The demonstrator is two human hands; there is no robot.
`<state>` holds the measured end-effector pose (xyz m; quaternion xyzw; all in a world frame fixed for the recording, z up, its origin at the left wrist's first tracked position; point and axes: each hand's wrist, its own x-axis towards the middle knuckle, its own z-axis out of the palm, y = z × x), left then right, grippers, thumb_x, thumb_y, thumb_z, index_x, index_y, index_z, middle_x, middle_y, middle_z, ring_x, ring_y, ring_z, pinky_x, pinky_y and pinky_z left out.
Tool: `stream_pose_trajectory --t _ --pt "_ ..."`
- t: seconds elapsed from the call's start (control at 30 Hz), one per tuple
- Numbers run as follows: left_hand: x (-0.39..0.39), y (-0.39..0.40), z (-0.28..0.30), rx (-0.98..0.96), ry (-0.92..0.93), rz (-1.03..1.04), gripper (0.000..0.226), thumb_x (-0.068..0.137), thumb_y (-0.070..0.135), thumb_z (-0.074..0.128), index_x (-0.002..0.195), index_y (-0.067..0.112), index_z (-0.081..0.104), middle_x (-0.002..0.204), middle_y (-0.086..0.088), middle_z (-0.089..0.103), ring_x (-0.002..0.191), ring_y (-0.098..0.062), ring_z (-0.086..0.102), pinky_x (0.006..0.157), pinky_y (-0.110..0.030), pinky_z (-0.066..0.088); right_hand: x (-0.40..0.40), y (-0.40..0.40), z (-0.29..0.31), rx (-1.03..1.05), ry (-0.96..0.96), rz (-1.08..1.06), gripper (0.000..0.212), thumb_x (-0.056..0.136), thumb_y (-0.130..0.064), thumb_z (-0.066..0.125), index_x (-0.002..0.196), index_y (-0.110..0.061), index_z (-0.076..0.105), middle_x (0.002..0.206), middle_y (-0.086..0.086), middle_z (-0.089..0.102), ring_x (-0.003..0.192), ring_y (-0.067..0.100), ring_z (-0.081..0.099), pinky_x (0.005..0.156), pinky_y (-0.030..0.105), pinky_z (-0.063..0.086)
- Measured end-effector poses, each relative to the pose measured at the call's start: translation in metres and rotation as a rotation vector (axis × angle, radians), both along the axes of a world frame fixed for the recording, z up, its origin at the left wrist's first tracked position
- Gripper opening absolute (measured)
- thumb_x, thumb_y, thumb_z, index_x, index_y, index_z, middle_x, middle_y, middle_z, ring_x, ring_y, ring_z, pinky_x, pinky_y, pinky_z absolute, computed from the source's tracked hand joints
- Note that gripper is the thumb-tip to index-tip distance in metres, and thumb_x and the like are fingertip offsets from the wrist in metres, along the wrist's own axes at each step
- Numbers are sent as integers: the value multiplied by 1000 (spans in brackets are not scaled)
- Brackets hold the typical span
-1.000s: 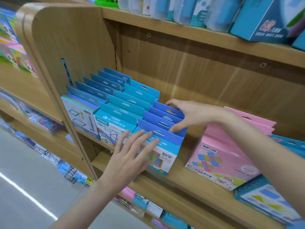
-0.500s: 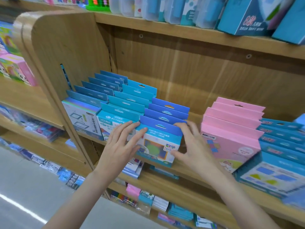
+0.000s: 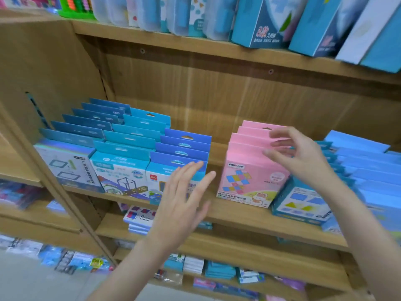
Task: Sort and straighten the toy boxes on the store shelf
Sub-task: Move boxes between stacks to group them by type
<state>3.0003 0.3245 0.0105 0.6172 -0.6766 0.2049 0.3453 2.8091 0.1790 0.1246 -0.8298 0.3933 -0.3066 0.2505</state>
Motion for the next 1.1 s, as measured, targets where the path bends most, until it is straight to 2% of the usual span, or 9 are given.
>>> stream_pose_trajectory --t 0.13,0.27,0.43,0.53,0.57,0.7,0.77,0.9,1.1 --pt "-47 -30 -4 4 -41 -65 53 83 16 54 134 16 38 139 -10 33 130 -27 34 107 -39 31 -19 -65 16 -88 206 -28 41 80 -24 67 117 -13 54 121 10 54 107 24 55 98 40 44" --pt "-69 -64 -5 12 -89 8 51 81 13 51 131 15 40 138 -9 35 128 -29 36 104 -45 33 -24 -122 18 3 467 173 43 84 -22 63 124 -11 50 127 10 54 115 20 51 101 34 40" --pt "-88 -88 -9 81 -147 186 63 75 20 57 135 20 40 134 -8 39 126 -29 38 106 -46 27 -12 -163 33 -8 615 321 44 84 -22 64 124 -10 51 104 2 60 96 20 56 82 28 46" --pt "-97 -94 -8 71 -146 278 60 76 24 57 134 22 43 130 -10 40 122 -31 39 105 -47 27 -4 -172 38 46 757 439 32 90 -21 55 120 -10 57 108 -1 58 95 13 54 75 12 46" --pt "-101 -95 -8 68 -134 298 59 77 26 58 134 23 43 129 -10 39 121 -32 39 105 -48 28 -3 -174 39 82 779 469 30 91 -21 53 119 -11 57 111 -1 58 95 13 55 76 12 46" --pt "-109 -99 -10 82 -99 332 65 76 32 64 136 29 38 128 -12 37 121 -35 39 101 -54 34 -7 -179 38 277 816 560 33 90 -28 52 123 -23 52 116 -5 58 99 13 60 85 32 53" --pt "-110 -99 -10 91 -96 338 70 73 32 69 135 29 38 128 -12 37 121 -36 38 100 -55 35 -7 -180 35 289 810 598 35 88 -31 55 123 -28 50 118 -9 57 103 13 60 87 33 54" --pt "-110 -101 -7 93 -90 353 68 72 32 71 133 27 41 127 -13 37 122 -36 37 101 -55 35 2 -179 31 221 730 633 33 90 -16 55 122 -24 53 120 3 61 107 22 60 91 45 51" --pt "-108 -88 -8 57 -78 398 64 72 31 72 129 26 44 126 -13 40 120 -36 38 101 -51 32 22 -161 32 269 723 722 42 88 -11 56 128 -21 50 124 0 60 110 19 59 95 46 49"
